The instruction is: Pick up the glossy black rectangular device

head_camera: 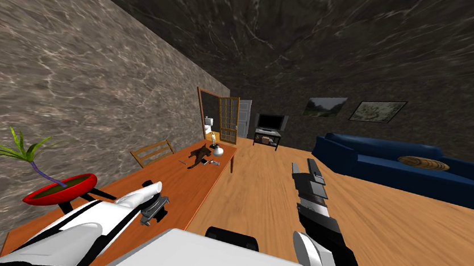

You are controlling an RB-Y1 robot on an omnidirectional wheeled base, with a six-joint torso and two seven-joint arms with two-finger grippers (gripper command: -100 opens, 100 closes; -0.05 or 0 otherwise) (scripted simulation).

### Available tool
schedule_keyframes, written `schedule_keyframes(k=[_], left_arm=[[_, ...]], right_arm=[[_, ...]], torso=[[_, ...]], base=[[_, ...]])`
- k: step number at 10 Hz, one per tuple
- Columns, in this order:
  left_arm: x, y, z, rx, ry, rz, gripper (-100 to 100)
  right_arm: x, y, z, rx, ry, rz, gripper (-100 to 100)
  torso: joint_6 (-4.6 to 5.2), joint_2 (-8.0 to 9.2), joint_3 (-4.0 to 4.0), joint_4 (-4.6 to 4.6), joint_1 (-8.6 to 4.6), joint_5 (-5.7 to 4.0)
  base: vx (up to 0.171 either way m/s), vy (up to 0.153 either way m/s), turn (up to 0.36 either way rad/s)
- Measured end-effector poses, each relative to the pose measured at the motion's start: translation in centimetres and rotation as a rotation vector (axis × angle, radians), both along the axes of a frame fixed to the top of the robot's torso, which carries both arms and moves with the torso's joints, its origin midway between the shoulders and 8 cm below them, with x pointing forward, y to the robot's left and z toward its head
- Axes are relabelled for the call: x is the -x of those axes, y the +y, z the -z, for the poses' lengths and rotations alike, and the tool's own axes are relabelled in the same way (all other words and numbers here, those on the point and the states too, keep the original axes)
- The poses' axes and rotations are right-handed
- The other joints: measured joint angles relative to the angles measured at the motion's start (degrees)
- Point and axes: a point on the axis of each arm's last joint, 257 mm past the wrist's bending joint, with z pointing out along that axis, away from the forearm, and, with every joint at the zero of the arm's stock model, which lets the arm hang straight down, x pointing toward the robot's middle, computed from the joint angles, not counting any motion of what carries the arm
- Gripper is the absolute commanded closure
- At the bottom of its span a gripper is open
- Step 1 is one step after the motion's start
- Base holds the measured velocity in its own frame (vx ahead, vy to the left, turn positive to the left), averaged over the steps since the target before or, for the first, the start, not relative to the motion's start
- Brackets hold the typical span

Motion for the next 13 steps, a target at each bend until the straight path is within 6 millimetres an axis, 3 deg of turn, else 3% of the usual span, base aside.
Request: schedule_keyframes(k=[3,4,8,9,10,12,13], left_arm=[[0.1,-0.9,1.0,-0.005,-0.004,0.002,-100],[0.1,-0.9,1.0,-0.004,-0.004,0.000,100],[0.1,-0.9,1.0,-0.004,-0.003,0.000,100],[0.1,-0.9,1.0,-0.004,-0.003,0.000,0],[0.1,-0.9,1.0,-0.004,-0.003,0.000,100],[-0.1,0.6,-0.4,-0.006,-0.006,0.001,100],[-0.1,0.6,-0.5,-0.005,-0.005,0.002,0]], right_arm=[[0.0,0.0,0.0,0.000,0.000,0.000,0],[0.0,0.0,0.0,0.000,0.000,0.000,0],[0.0,0.0,0.0,0.000,0.000,0.000,0],[0.0,0.0,0.0,0.000,0.000,0.000,0],[0.0,0.0,0.0,0.000,0.000,0.000,0],[0.0,0.0,0.0,0.000,0.000,0.000,0],[0.0,0.0,0.0,0.000,0.000,0.000,0]], torso=[[-0.02,-0.01,0.00,0.00,0.00,0.00],[-0.01,0.00,0.00,0.00,-0.08,-0.02],[0.00,0.00,0.00,0.01,-0.13,-0.02],[0.00,0.00,0.00,0.01,-0.13,-0.02],[0.00,0.00,0.00,0.01,-0.13,-0.02],[-0.03,0.05,0.04,0.02,-0.46,-0.11],[0.00,0.03,0.02,0.01,-0.35,-0.08]], base=[[0.005,0.033,-0.004],[0.000,0.000,0.000],[0.000,0.000,0.000],[0.000,0.000,0.000],[-0.008,-0.051,0.020],[-0.006,-0.067,0.020],[-0.001,-0.008,0.000]])
